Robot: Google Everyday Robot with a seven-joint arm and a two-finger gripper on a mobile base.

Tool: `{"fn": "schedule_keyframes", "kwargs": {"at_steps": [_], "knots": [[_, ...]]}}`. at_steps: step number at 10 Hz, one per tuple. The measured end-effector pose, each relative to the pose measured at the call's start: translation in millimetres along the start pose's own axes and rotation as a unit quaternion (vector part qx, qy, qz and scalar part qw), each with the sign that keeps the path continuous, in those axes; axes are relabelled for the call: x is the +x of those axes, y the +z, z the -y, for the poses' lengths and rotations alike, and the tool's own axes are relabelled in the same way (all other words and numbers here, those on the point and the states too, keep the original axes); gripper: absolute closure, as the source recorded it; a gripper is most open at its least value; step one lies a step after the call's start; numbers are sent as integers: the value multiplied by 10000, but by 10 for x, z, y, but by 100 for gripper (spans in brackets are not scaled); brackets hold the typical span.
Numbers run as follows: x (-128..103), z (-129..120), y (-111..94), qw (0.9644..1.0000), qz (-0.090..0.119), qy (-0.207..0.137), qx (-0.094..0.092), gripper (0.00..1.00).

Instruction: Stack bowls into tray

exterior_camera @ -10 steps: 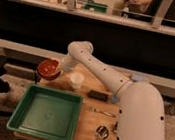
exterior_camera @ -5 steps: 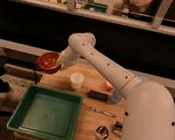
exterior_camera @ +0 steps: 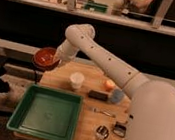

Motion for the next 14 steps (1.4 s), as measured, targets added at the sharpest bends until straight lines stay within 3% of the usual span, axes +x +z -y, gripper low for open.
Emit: {"fn": "schedule_keyframes", "kwargs": {"at_steps": [4, 6, 8, 9, 12, 14], "knots": [[58, -444, 151, 9998, 31, 154, -134, 100], [-87, -471, 135, 9996, 23, 215, -180, 100], [-188, -487, -51, 9993, -28, 306, -209, 100], [-330, -427, -283, 9991, -54, 355, -236, 100], [-607, -304, -707, 9986, -136, 430, -273, 100], [-747, -289, -815, 9982, -109, 481, -334, 100]]}}
